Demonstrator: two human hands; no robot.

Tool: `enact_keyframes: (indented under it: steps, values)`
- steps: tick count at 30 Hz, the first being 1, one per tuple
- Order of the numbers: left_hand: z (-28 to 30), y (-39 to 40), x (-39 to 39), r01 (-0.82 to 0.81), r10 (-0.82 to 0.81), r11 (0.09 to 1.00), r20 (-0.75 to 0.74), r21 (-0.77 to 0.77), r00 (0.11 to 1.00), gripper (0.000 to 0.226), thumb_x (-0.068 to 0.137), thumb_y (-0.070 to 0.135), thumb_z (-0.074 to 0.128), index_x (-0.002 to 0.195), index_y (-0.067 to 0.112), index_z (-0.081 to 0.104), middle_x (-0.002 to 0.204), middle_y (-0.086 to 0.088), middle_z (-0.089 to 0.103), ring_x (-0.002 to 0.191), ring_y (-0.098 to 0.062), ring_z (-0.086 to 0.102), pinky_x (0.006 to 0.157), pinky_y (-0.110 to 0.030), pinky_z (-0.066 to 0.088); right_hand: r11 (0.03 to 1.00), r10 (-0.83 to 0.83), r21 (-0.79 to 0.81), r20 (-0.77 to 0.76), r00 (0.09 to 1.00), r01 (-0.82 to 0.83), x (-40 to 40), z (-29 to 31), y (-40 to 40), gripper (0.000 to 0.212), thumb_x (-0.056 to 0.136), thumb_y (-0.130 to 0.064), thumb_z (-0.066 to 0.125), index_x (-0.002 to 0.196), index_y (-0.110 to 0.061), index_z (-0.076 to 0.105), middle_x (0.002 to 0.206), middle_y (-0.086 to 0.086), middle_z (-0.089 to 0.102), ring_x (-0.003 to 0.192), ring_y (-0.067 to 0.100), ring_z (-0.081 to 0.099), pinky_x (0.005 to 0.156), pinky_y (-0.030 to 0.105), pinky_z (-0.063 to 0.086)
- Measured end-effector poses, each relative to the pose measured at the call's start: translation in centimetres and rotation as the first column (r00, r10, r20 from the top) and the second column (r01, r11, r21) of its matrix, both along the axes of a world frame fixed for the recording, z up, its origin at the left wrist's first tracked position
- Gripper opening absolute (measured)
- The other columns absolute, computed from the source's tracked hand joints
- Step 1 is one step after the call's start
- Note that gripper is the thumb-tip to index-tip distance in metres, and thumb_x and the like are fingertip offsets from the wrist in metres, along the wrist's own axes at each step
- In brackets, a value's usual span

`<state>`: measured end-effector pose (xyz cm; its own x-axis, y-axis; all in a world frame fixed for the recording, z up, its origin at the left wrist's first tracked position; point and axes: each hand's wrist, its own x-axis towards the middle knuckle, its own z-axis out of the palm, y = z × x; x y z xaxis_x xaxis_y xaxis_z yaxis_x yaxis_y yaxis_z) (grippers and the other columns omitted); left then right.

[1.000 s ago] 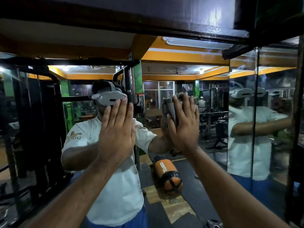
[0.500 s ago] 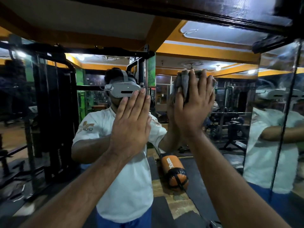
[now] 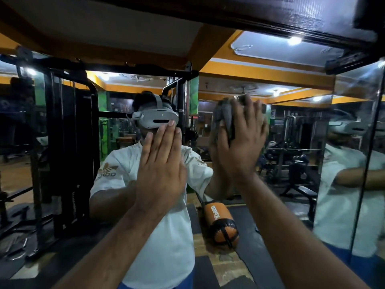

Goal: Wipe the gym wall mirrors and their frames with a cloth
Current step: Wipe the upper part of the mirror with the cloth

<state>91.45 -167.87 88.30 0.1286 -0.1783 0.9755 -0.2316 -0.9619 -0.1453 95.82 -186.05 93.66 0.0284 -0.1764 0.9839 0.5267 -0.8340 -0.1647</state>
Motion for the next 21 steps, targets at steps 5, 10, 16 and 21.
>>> enact_keyframes:
  steps: [5,10,16,21]
  values:
    - [1.1,1.1,-0.6,0.006,-0.006,1.000,-0.034,0.012,0.999,0.062,0.102,0.029,0.044,0.156,0.000,0.030,0.166,-0.017,0.023,0.156,-0.029,0.015,0.127,-0.048,0.013,0.902,-0.013,-0.429,0.074,0.997,0.044,-1.1,-1.9,1.9,0.055,0.103,-0.046,0.047,0.151,-0.020,0.053,0.164,0.011,0.040,0.156,0.032,0.028,0.123,0.063,0.020]
    - [1.7,3.2,-1.1,0.029,-0.028,0.999,-0.025,0.035,0.999,0.061,0.102,0.028,0.044,0.156,0.001,0.030,0.165,-0.018,0.025,0.155,-0.029,0.018,0.127,-0.047,0.013,0.977,0.042,0.212,-0.059,0.997,-0.029,-0.9,1.2,2.4,0.068,0.091,-0.044,0.044,0.156,-0.022,0.046,0.169,0.006,0.030,0.159,0.030,0.014,0.124,0.063,0.013]
    - [2.1,6.9,-1.8,-0.008,0.008,1.000,-0.017,0.012,1.000,0.063,0.102,0.030,0.044,0.156,0.000,0.031,0.165,-0.018,0.023,0.156,-0.029,0.014,0.128,-0.046,0.009,0.917,-0.001,-0.400,0.032,0.999,0.014,-2.9,-2.4,8.7,0.058,0.101,-0.044,0.047,0.153,-0.019,0.050,0.166,0.012,0.036,0.158,0.031,0.023,0.127,0.056,0.010]
    - [2.3,10.3,-1.9,-0.053,0.052,0.996,0.018,0.075,0.998,0.063,0.104,0.034,0.047,0.155,0.000,0.033,0.165,-0.017,0.025,0.155,-0.027,0.015,0.127,-0.047,0.014,0.994,0.051,0.102,-0.039,0.998,-0.047,-2.3,-0.4,8.0,0.063,0.095,-0.042,0.048,0.155,-0.024,0.047,0.168,0.005,0.033,0.159,0.028,0.017,0.126,0.061,0.011]
